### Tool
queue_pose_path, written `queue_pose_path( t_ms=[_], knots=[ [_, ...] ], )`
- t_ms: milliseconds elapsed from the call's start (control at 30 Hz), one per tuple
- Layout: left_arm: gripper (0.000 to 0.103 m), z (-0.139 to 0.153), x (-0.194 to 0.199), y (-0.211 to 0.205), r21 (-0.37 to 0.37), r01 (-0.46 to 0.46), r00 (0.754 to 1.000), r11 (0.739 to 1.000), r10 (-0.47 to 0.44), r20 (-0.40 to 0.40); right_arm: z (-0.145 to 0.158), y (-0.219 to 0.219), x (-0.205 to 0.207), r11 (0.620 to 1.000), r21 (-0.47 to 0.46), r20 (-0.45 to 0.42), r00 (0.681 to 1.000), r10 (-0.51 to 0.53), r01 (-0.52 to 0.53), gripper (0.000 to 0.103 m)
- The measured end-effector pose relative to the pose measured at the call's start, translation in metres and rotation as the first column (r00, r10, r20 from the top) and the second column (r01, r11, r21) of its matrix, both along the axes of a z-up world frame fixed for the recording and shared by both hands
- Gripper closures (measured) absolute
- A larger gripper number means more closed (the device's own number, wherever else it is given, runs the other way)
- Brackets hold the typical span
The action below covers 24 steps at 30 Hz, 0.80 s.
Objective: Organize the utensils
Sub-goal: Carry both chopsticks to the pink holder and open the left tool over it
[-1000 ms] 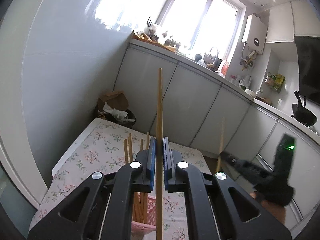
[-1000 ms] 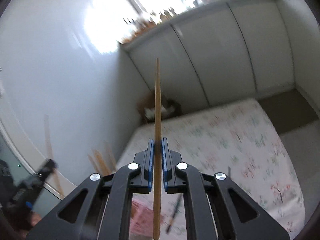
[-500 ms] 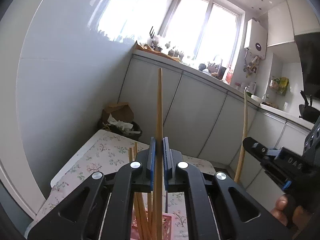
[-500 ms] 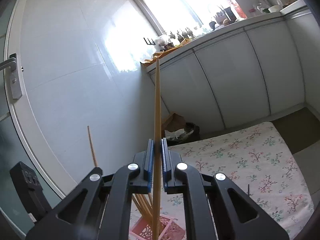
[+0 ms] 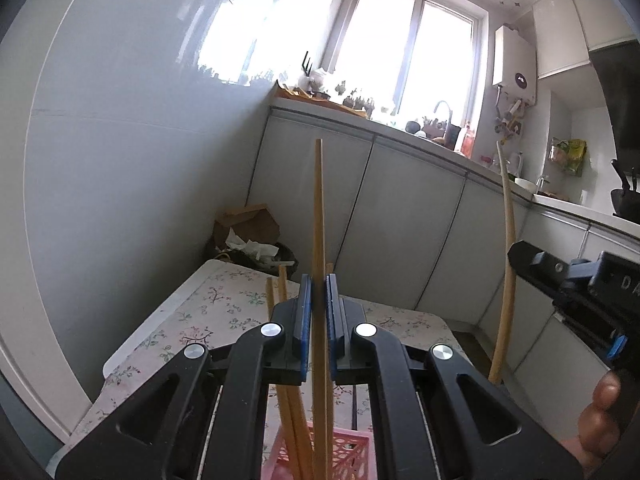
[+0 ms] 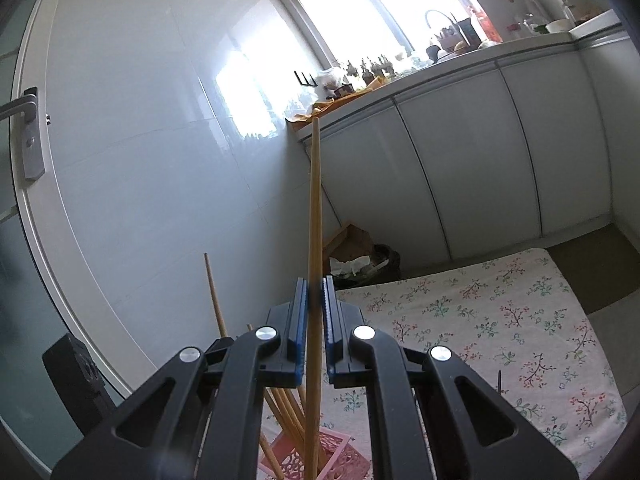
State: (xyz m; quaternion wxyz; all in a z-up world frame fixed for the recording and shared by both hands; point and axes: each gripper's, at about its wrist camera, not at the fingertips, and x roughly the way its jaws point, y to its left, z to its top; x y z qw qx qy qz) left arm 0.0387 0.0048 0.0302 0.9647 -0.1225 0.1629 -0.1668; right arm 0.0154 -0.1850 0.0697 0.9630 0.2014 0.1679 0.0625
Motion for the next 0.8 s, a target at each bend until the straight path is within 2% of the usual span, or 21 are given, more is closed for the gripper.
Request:
queue_pose_path(
  t_ms=[400,633,700,800],
  knots=[
    [0.097,-0.002,-0.008,-0.002,0.046,0.012,0.999,0.999,-0.014,0.048,-0.001,0.002,0.001,1.0,-0.01,-0.012,1.0,-0.001,0.001,0.095],
    [0.097,0.0,-0.006,-0.002,0.032,-0.032,0.995,0.999,0.029,0.096,-0.001,-0.001,0.001,1.0,0.0,-0.012,1.0,-0.003,0.003,0.095],
    [0.097,-0.003,-0.002,0.0,0.008,-0.037,0.996,0.999,0.036,0.081,-0.002,-0.002,0.0,1.0,0.001,-0.013,1.0,-0.006,0.006,0.095],
    [0.097,-0.011,-0.002,-0.006,0.059,-0.025,0.998,0.998,0.021,0.067,-0.003,-0.005,0.0,1.0,0.005,-0.017,1.0,-0.009,0.009,0.095]
  ],
)
